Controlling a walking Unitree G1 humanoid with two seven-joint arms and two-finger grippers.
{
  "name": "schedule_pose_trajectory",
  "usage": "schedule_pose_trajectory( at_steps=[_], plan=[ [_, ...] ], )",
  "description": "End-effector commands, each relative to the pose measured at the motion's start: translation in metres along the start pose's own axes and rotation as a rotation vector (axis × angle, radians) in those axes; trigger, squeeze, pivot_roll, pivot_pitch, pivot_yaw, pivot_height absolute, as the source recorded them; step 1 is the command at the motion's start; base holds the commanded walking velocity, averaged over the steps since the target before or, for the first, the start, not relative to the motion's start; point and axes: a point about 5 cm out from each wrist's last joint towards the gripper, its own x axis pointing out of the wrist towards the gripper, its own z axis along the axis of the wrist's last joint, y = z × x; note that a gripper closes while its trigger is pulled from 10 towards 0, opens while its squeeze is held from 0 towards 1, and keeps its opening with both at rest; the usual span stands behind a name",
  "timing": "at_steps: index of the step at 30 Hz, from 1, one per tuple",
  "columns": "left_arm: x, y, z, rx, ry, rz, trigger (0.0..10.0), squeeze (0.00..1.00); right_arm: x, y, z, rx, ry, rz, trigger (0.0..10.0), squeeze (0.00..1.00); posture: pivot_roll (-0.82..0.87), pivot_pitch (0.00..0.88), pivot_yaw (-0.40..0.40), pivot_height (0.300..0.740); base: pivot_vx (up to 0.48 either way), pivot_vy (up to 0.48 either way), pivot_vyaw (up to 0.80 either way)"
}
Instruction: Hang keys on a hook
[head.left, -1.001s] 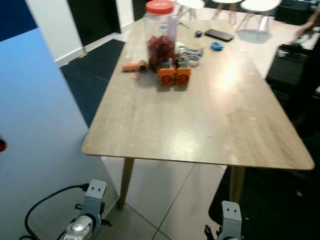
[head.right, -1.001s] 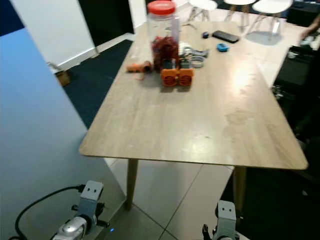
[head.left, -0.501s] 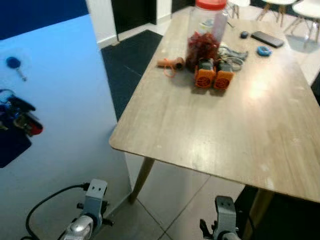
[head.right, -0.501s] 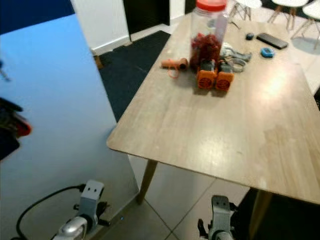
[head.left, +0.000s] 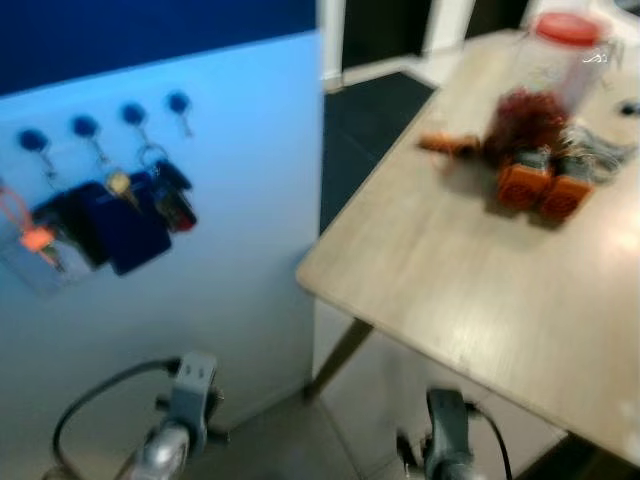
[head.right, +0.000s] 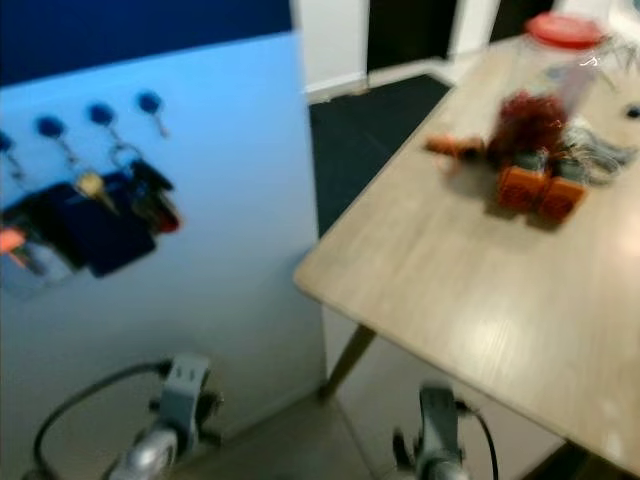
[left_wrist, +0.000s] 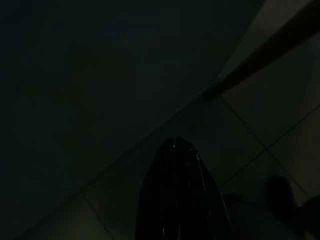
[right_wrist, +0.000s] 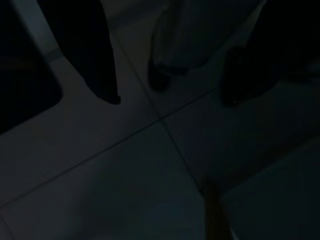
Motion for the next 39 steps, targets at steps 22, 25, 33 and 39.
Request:
schedule_pose_trajectory(
  at_steps=[22, 25, 33, 39],
  plan=[
    [-0.0005, 0.0004, -0.0041, 0.055, 0.038, 0.022, 10.0, 0.0, 0.0001, 0.0061, -0.0032, 0.018, 0.013, 0.014, 10.0, 0.0, 0.06, 0.059, -0.027, 0.74, 0.0, 0.0, 0.79],
    [-0.0005, -0.0003, -0.0044, 0.061, 0.039, 0.018, 10.0, 0.0, -0.0002, 0.0053, -0.004, 0.065, 0.012, 0.004, 10.0, 0.0, 0.06, 0.059, -0.025, 0.74, 0.0, 0.0, 0.0],
    [0.0001, -0.0012, -0.0038, 0.068, 0.039, 0.017, 10.0, 0.0, -0.0005, 0.0047, -0.0058, 0.081, 0.022, 0.004, 10.0, 0.0, 0.05, 0.055, -0.023, 0.74, 0.0, 0.0, 0.0],
    [0.0006, 0.001, -0.0013, 0.072, 0.036, 0.016, 10.0, 0.0, -0.0004, 0.0054, -0.0058, 0.086, 0.023, 0.006, 10.0, 0.0, 0.05, 0.054, -0.021, 0.74, 0.0, 0.0, 0.0]
  ],
)
